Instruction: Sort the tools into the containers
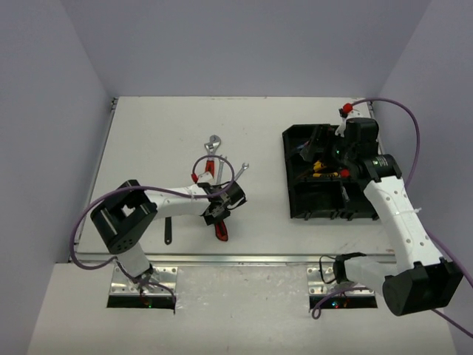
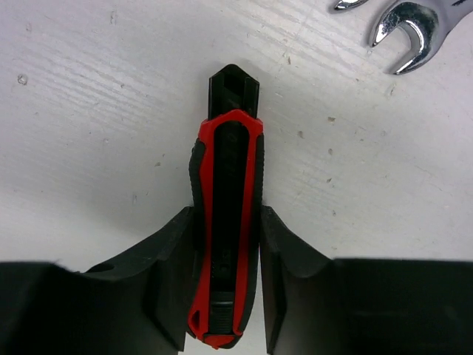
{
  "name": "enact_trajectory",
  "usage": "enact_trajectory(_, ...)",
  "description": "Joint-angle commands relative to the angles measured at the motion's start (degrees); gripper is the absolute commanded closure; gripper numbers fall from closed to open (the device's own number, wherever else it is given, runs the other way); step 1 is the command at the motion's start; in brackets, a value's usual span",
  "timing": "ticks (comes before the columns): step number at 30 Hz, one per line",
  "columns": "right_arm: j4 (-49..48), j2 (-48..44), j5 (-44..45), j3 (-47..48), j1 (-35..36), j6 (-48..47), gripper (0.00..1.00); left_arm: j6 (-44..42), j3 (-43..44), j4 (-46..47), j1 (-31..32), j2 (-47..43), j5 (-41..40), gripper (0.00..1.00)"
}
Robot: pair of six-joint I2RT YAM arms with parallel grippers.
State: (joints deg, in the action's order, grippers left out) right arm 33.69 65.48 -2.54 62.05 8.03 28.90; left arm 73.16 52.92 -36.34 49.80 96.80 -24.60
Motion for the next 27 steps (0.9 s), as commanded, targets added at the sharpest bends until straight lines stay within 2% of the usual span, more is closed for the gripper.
enact_trajectory(1,-3.3,-2.7,-7.5,-1.3,0.3,-1.4,0.01,-2.4,-6.2,7.4,0.1,-2.8,4.6,1.0)
enact_trajectory(5,-12.7,-2.8,-23.7,-6.2,0.3,3.0,0.01,-14.0,-10.1,15.9,1.5,-11.5,4.4,1.0)
enact_trajectory(7,-18.9,-1.7,-34.4,-9.5,2.1,7.6,0.01,-19.8,-14.1,26.7,3.2,-19.8,6.0,1.0)
enact_trajectory(8,-22.2,-1.3,-35.4,-11.4,3.9,10.2,0.01,-22.1,-15.9,30.8,3.8,-22.8,6.9,1.0)
enact_trajectory(13,-28.4,0.1,-24.1,-15.4,17.4,16.6,0.01,-31.5,-22.9,50.3,4.8,-34.2,14.6,1.0)
enact_trajectory(17,-31.3,0.6,-12.2,-18.8,24.7,24.0,0.05,-34.0,-23.1,55.0,4.9,-36.0,16.7,1.0)
enact_trajectory(22,-31.8,2.0,-9.0,-18.5,29.4,25.1,0.31,-35.2,-20.8,55.3,4.9,-34.2,18.0,1.0)
enact_trajectory(27,-32.2,4.2,-7.0,-18.3,32.1,25.4,0.48,-36.0,-19.4,56.5,4.9,-33.6,19.8,1.0)
